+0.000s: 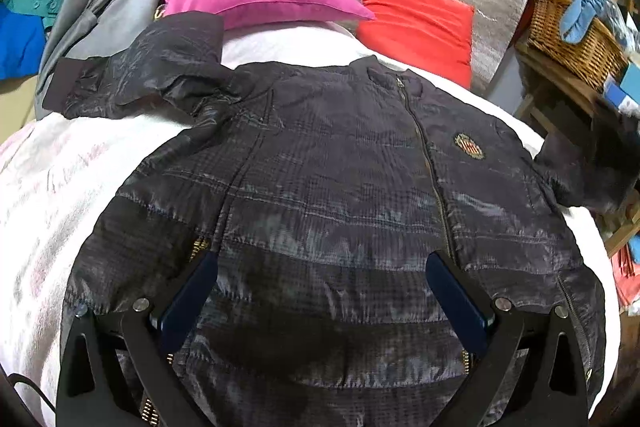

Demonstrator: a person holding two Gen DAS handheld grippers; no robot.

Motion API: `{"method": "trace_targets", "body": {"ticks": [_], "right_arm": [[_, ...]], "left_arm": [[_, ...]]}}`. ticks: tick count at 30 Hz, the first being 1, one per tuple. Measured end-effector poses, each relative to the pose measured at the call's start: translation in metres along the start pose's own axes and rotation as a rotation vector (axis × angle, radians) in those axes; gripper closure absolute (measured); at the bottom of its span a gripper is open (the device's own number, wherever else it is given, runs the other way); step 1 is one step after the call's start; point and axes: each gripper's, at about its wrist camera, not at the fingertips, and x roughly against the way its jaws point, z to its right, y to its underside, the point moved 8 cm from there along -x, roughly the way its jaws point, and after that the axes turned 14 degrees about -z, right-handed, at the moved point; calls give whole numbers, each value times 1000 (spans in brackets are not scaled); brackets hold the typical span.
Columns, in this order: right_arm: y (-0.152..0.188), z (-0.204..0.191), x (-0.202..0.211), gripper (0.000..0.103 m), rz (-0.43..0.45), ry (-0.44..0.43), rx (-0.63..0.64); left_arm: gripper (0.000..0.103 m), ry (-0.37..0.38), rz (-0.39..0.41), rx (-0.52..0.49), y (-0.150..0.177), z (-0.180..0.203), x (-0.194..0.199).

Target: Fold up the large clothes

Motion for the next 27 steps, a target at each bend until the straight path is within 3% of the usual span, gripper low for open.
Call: {"method": "trace_targets", "body": {"ticks": [6,9,12,18,20,21,22,23,27], "right_arm": [[67,-145,-34,86,-93,-248,175],[117,-171,-76,86,-188,-290,201],[166,-169,-119,86,-279,-297,169],[249,-109,-203,86,-456,-218,57],[264,-91,-227,80,-518,-184,26],[271,-83,-233,60,-529,-156,21],[268,-77,-240,18,-535,-148,15],[268,-73,-239,6,-524,-136,11],[263,-81,-209,5,-463,-184,85]], "left_arm": [[0,19,14,63,-6,-14,3],[0,31,24,102,-10,-23,6],[0,40,29,133,-13,-31,7],[0,68,37,187,-18,-43,10],[0,79,33,207,-18,-46,9],[0,82,31,215,-18,-46,7],[0,85,32,222,-18,-47,6],[0,85,32,223,-17,-47,6],[0,110,23,233,-16,-48,3]]}}
